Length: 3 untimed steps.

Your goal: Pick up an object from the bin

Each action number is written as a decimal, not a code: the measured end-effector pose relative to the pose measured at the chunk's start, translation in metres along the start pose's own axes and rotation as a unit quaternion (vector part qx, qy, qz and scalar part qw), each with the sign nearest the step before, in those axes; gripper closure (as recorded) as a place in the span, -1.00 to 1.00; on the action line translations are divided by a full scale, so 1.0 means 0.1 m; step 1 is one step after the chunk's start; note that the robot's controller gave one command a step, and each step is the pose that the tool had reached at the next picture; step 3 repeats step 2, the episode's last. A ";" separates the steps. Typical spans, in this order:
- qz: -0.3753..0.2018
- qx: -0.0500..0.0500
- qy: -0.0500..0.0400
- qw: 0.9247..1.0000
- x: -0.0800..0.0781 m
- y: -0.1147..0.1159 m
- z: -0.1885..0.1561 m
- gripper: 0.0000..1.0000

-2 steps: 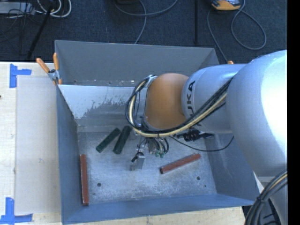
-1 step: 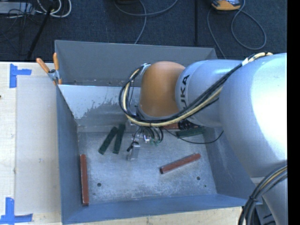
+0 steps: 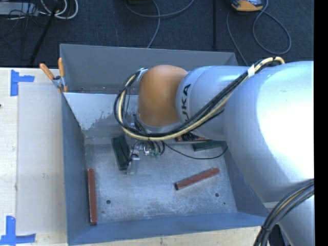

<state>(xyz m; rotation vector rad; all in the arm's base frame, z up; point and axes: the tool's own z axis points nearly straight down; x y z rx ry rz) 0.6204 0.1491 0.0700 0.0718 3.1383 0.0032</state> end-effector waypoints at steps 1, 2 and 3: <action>0.002 0.001 0.001 1.000 0.00 -0.02 0.00 1.00; -0.002 -0.001 -0.002 1.000 0.43 0.37 -1.38 1.00; -0.002 -0.001 -0.002 1.000 0.43 0.37 -1.38 1.00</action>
Offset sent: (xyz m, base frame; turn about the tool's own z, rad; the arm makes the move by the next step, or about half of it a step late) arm 0.0000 0.0000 0.0000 0.0000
